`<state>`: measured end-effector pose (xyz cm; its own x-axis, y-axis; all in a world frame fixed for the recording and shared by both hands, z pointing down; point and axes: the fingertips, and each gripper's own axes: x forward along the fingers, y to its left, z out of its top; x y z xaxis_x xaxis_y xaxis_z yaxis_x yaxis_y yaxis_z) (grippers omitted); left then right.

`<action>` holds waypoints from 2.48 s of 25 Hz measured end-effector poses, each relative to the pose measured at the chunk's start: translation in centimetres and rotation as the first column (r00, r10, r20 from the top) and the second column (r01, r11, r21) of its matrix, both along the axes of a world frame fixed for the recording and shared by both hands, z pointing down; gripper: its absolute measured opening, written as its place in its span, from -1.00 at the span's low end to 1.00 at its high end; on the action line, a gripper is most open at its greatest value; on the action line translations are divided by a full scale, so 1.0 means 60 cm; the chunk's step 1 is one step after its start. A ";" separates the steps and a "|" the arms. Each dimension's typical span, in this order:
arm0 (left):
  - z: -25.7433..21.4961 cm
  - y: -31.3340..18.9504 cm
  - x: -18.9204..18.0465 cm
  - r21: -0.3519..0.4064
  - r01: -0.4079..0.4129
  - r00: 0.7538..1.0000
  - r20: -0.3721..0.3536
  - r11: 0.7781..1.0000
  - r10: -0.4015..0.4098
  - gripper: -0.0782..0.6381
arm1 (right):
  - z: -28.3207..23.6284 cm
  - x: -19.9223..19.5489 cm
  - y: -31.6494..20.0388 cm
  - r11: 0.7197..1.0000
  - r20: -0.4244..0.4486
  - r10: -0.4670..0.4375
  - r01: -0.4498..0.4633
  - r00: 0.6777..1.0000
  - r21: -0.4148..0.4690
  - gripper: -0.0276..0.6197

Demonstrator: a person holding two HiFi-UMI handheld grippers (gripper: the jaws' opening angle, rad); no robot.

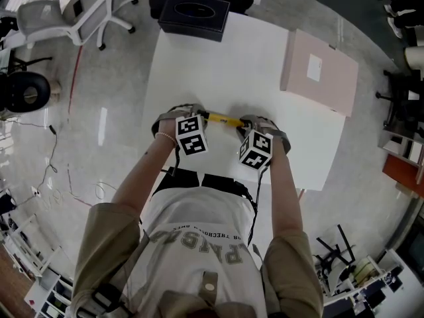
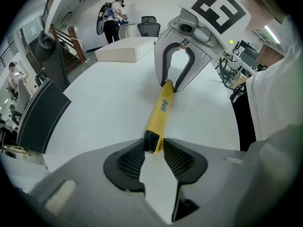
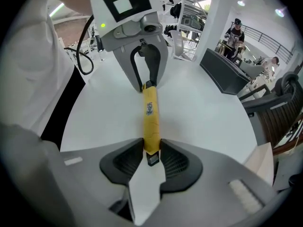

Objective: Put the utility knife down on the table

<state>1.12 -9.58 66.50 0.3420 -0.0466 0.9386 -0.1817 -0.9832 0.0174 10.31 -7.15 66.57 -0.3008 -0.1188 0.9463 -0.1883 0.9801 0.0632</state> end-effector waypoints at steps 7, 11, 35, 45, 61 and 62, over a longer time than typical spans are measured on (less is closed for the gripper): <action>0.002 0.001 -0.002 -0.067 0.022 1.000 -0.008 0.997 -0.023 -0.40 | -0.001 0.000 -0.007 0.999 -0.010 -0.018 0.019 1.000 0.028 -0.54; 0.003 -0.001 -0.002 -0.087 0.024 1.000 -0.010 0.996 -0.025 -0.40 | -0.001 0.000 -0.011 0.999 -0.016 -0.029 0.030 0.999 0.040 -0.54; 0.004 0.000 0.000 -0.086 0.033 0.999 -0.012 0.996 -0.034 -0.39 | -0.003 -0.014 -0.013 0.984 -0.040 -0.152 0.155 0.988 0.086 -0.55; -0.004 -0.002 -0.003 0.032 0.051 0.998 -0.050 0.998 -0.049 -0.37 | -0.004 -0.016 -0.011 0.986 -0.031 -0.167 0.167 0.986 0.015 -0.55; -0.015 -0.006 -0.001 0.201 0.075 0.995 -0.073 0.977 -0.061 -0.32 | -0.001 -0.016 -0.011 0.985 -0.052 -0.166 0.162 0.985 -0.065 -0.55; -0.015 -0.006 -0.001 0.204 0.074 0.996 -0.072 0.976 -0.060 -0.32 | -0.001 -0.016 -0.011 0.985 -0.054 -0.162 0.158 0.985 -0.076 -0.55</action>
